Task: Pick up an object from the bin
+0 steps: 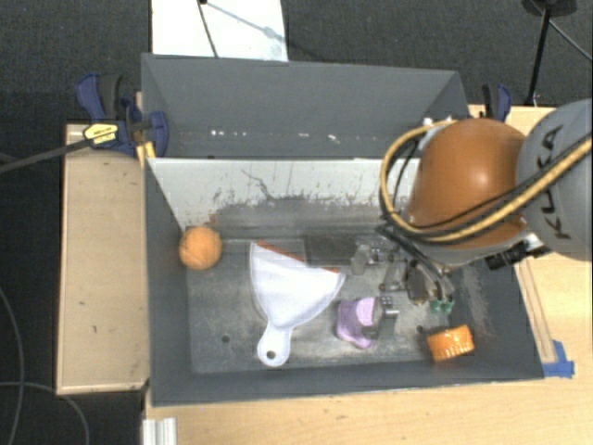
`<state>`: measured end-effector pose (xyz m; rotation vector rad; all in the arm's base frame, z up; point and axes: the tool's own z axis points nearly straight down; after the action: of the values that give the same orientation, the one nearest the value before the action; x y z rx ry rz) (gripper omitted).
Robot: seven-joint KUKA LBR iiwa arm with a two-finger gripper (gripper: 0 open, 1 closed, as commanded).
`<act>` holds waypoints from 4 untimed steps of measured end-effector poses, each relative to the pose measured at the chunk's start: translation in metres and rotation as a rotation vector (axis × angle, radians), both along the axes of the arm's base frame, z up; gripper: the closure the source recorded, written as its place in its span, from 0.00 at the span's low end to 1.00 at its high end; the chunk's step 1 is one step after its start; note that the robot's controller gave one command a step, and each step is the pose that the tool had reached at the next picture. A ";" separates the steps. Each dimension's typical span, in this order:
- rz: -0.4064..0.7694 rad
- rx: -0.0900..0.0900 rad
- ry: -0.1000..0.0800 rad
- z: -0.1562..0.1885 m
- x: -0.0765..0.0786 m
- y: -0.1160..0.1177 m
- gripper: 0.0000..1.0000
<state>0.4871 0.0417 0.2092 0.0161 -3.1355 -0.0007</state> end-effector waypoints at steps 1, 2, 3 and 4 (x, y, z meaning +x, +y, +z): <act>-0.002 0.001 -0.008 0.004 0.002 0.000 0.00; 0.080 0.000 -0.014 -0.026 0.005 -0.001 0.00; 0.174 0.000 -0.014 -0.090 0.013 0.009 0.00; 0.455 0.002 -0.008 -0.139 0.001 0.034 1.00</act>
Offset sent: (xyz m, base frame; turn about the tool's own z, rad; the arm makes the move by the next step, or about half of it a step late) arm 0.0080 -0.0039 -0.1081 -0.2984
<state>0.4879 0.0755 0.0702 0.7248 -3.0592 -0.0019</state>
